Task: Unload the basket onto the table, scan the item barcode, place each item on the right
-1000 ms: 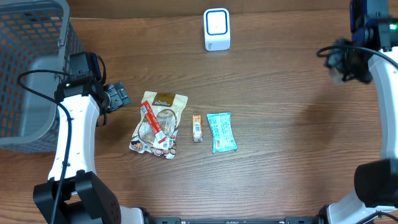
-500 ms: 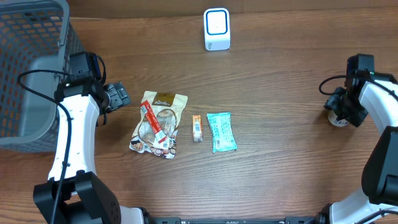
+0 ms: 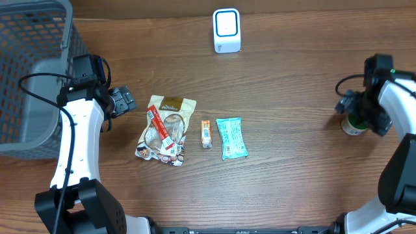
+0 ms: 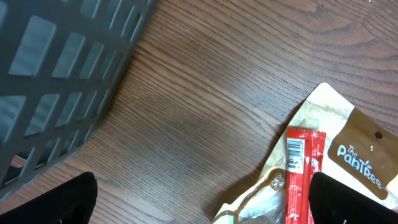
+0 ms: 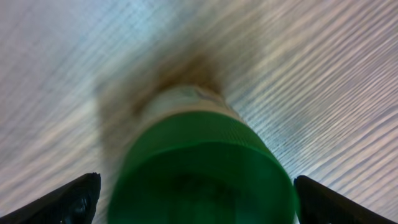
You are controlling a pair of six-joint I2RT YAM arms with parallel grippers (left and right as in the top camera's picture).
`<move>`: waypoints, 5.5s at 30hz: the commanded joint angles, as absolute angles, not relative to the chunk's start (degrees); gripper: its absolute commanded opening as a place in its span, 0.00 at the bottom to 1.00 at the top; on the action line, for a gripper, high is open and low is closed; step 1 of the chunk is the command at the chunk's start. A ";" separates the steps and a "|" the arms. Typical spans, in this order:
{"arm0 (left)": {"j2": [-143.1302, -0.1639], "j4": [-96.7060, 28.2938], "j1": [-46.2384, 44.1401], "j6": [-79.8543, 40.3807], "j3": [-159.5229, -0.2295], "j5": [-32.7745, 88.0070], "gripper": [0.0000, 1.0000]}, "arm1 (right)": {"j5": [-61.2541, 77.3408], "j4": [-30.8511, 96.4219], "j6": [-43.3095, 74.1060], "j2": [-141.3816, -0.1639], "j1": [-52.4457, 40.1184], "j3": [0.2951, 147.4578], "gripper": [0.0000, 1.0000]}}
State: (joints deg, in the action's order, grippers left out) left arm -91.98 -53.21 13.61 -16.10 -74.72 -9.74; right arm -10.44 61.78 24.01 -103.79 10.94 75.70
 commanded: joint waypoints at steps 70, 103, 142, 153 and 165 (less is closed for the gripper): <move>-91.50 -53.30 13.47 -15.44 -75.05 -10.50 1.00 | 4.58 36.47 23.86 -107.81 -36.64 67.77 0.20; -91.50 -53.30 13.47 -15.44 -75.05 -10.50 1.00 | 18.61 53.06 16.84 -107.28 -21.26 77.45 0.25; -91.50 -53.30 13.47 -15.44 -75.05 -10.50 1.00 | 42.89 26.87 23.55 -105.86 -22.44 61.41 0.06; -91.50 -53.30 13.47 -15.44 -75.05 -10.50 1.00 | 27.51 30.41 26.20 -105.89 -26.33 60.62 0.05; -91.50 -53.30 13.47 -15.44 -75.05 -10.50 1.00 | 23.75 29.17 28.75 -105.89 -28.29 58.78 0.05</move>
State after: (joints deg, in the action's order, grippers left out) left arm -91.98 -53.21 13.61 -16.10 -74.72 -9.74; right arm 25.47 29.32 28.27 -106.76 -27.90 59.83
